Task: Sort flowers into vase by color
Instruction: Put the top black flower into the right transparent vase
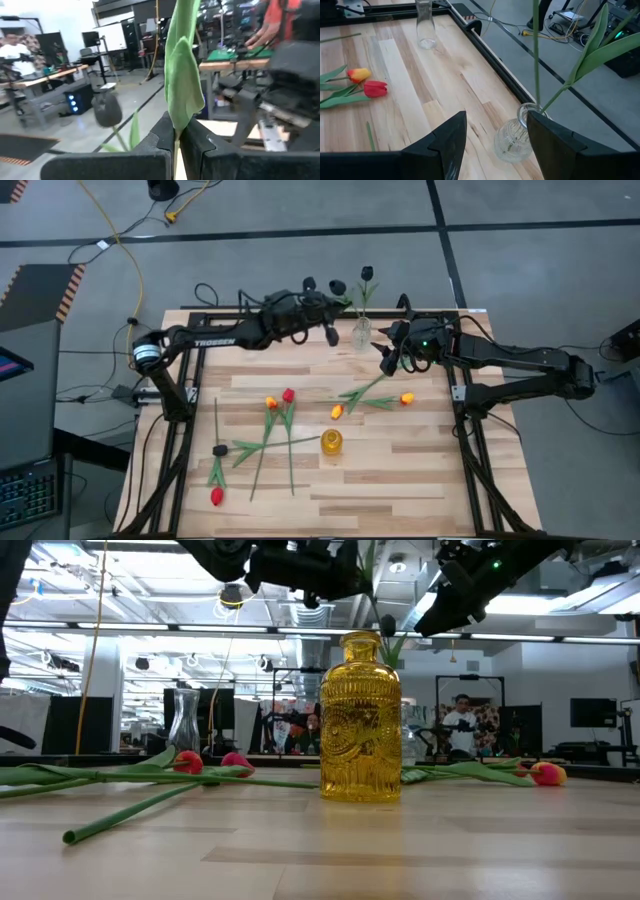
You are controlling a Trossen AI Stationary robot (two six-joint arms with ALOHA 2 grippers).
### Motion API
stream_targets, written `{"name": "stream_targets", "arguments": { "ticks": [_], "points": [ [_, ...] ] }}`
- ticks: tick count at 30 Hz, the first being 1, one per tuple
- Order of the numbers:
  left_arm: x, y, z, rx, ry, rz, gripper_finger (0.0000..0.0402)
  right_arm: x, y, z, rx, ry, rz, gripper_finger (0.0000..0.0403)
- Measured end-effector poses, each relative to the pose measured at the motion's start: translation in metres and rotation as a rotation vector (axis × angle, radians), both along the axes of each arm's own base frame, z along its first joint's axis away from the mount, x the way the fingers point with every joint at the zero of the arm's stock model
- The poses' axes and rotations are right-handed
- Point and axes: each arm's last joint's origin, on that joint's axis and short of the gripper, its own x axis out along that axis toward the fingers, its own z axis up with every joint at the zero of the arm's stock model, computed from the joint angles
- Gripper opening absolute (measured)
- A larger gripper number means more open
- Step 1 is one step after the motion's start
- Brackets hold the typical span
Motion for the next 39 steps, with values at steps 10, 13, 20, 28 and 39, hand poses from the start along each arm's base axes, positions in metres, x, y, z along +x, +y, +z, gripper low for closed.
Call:
{"name": "stream_targets", "arguments": {
  "ticks": [10,13,20,28,39],
  "points": [
    [-0.001,0.01,-0.006,-0.031,0.017,0.021,0.0,0.0,0.0,0.0,-0.001,0.002,0.001,0.0235],
    [0.001,0.012,-0.012,-0.047,0.032,0.024,0.0,0.0,0.0,0.0,-0.001,0.003,0.0,0.0235],
    [0.002,0.013,-0.017,-0.065,0.05,0.025,0.0,0.0,0.0,0.0,-0.001,0.003,0.0,0.0235],
    [0.003,0.013,-0.021,-0.09,0.086,0.027,0.0001,0.0,0.0,0.0,0.0,0.003,-0.001,0.0235],
    [0.002,0.013,-0.021,-0.091,0.087,0.044,0.0092,0.0,0.0,0.0,0.0,0.003,-0.001,0.0235]
  ]
}}
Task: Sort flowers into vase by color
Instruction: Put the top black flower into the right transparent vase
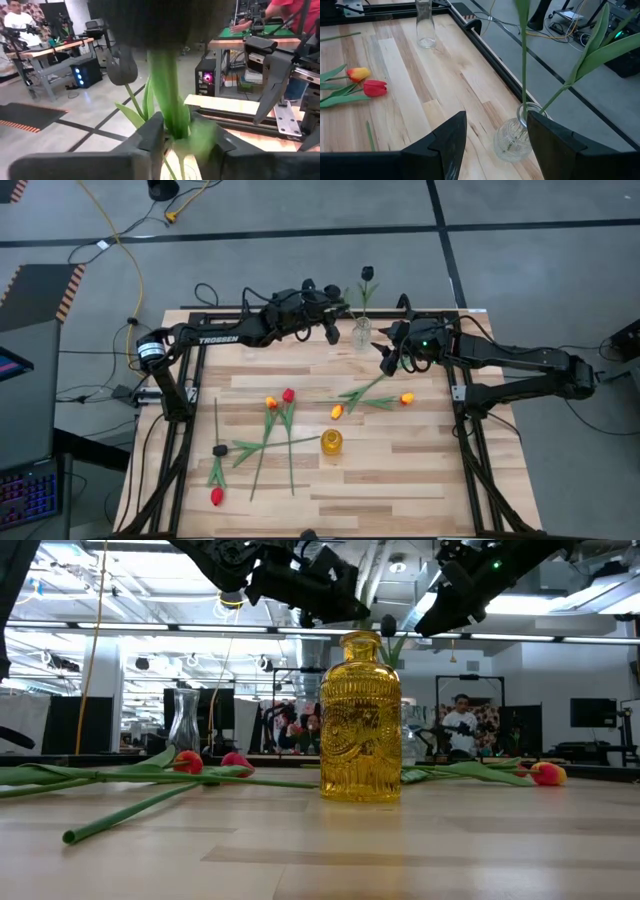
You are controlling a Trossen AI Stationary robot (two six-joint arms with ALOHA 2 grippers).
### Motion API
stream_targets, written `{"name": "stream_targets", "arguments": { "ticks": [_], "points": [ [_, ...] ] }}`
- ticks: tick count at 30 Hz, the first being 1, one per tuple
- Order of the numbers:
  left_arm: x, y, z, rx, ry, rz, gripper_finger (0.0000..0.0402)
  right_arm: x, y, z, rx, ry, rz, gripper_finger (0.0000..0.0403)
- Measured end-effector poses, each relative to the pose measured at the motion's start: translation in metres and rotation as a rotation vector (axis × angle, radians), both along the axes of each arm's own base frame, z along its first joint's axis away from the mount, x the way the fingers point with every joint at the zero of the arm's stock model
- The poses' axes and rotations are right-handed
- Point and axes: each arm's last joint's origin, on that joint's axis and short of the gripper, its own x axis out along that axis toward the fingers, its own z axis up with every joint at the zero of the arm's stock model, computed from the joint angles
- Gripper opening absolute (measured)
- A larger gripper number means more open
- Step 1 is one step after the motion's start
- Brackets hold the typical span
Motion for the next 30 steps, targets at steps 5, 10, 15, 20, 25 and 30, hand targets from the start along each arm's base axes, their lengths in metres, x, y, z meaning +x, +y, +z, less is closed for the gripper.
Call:
{"name": "stream_targets", "arguments": {
  "ticks": [5,10,15,20,25,30],
  "points": [
    [0.0,0.0,0.0,-0.023,-0.012,0.002,0.0121,0.0,0.0,0.0,0.0,0.0,0.0,0.0235],
    [0.0,0.0,0.001,-0.02,-0.019,0.001,0.0131,0.0,0.0,0.0,0.0,0.0,0.0,0.0235],
    [0.001,0.001,0.011,-0.005,-0.054,0.001,0.0132,0.0,0.0,0.0,0.0,-0.001,0.0,0.0235],
    [0.003,0.001,0.032,0.02,-0.112,-0.001,0.0133,0.0,0.0,0.0,0.0,-0.001,0.0,0.0235],
    [0.004,0.002,0.038,0.028,-0.123,-0.001,0.0133,0.0,0.0,0.0,0.0,0.0,0.0,0.0235],
    [0.009,0.005,0.028,0.045,-0.094,-0.001,0.0133,0.0,0.0,0.0,0.0,-0.001,0.0,0.0235]
  ]
}}
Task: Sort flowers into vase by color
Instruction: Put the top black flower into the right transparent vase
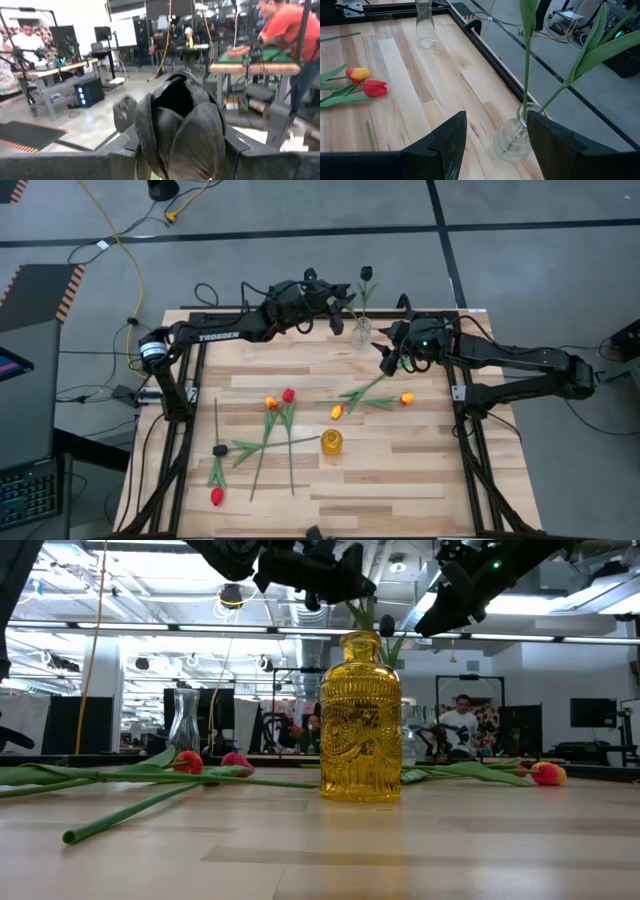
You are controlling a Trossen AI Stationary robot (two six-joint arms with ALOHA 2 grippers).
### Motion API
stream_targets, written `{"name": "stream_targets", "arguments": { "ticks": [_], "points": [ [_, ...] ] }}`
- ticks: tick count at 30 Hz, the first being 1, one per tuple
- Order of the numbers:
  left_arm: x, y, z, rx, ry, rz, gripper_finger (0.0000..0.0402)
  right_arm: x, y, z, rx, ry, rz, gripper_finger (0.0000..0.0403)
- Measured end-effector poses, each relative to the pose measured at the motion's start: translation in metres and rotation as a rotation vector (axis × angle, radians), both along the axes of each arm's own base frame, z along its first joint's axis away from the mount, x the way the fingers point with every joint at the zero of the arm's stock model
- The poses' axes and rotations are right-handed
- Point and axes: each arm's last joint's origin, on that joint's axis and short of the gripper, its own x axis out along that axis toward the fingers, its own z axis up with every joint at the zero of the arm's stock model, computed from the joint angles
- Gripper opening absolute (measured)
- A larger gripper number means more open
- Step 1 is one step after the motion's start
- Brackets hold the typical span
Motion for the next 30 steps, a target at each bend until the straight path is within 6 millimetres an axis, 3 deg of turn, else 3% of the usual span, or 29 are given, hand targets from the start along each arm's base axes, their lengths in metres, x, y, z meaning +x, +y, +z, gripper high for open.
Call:
{"name": "stream_targets", "arguments": {
  "ticks": [18,25,30],
  "points": [
    [0.064,0.033,-0.047,-0.045,0.141,0.003,0.0134,0.0,0.0,0.0,0.0,0.0,0.0,0.0235],
    [0.067,0.034,-0.049,-0.103,0.281,0.02,0.0175,0.0,0.0,0.0,0.0,0.0,0.0,0.0235],
    [0.061,0.032,-0.038,-0.094,0.367,0.03,0.022,0.0,0.0,0.0,0.0,0.001,0.0,0.0235]
  ]
}}
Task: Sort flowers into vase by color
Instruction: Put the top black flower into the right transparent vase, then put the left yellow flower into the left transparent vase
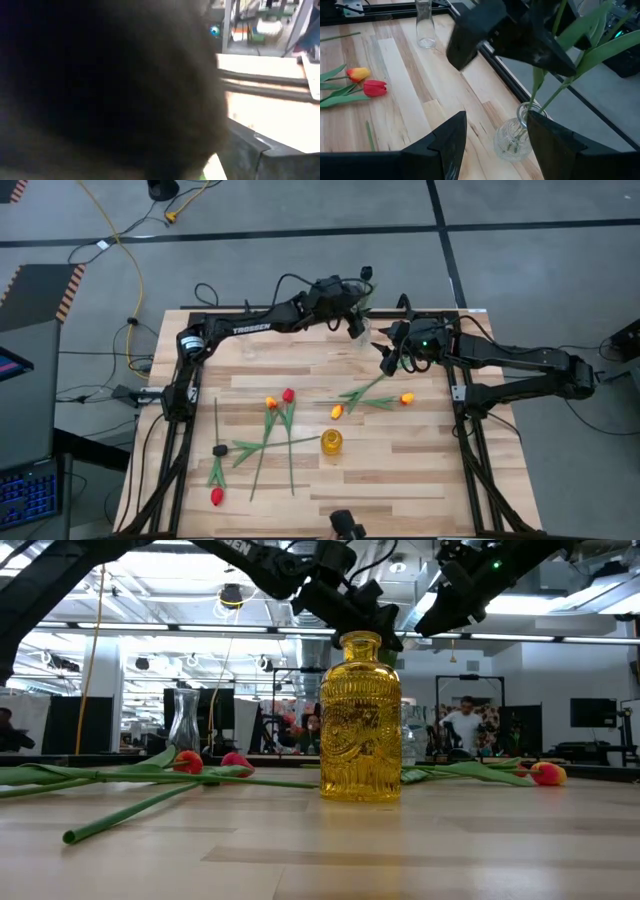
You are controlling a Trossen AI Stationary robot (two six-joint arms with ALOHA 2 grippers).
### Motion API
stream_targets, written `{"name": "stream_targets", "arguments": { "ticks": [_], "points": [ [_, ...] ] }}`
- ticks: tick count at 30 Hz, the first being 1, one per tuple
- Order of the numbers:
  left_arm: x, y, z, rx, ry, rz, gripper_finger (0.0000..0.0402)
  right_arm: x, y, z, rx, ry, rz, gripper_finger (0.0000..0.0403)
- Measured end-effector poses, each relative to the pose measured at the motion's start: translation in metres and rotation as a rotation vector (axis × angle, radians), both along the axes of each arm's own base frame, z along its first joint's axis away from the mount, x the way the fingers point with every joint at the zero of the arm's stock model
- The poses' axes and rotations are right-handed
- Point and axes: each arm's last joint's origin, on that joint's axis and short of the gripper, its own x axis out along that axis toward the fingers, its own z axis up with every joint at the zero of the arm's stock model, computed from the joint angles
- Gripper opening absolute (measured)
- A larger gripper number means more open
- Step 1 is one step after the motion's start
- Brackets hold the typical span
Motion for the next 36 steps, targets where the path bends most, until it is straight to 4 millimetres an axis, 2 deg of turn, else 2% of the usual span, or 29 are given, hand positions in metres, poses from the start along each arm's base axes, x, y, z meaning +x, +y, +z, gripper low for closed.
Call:
{"name": "stream_targets", "arguments": {
  "ticks": [5,14,22,36],
  "points": [
    [-0.004,-0.002,0.019,-0.026,0.072,-0.001,0.0244,0.0,0.0,0.0,0.0,0.0,0.0,0.0235],
    [-0.011,-0.005,0.047,-0.048,0.133,-0.003,0.0246,0.0,0.0,0.0,0.0,0.002,0.0,0.0235],
    [-0.018,-0.008,0.063,-0.071,0.187,-0.004,0.0246,0.0,0.0,0.0,0.001,0.004,0.0,0.0235],
    [-0.028,-0.012,0.093,-0.068,0.18,-0.003,0.0246,0.0,0.0,-0.001,0.002,0.008,0.0,0.0235]
  ]
}}
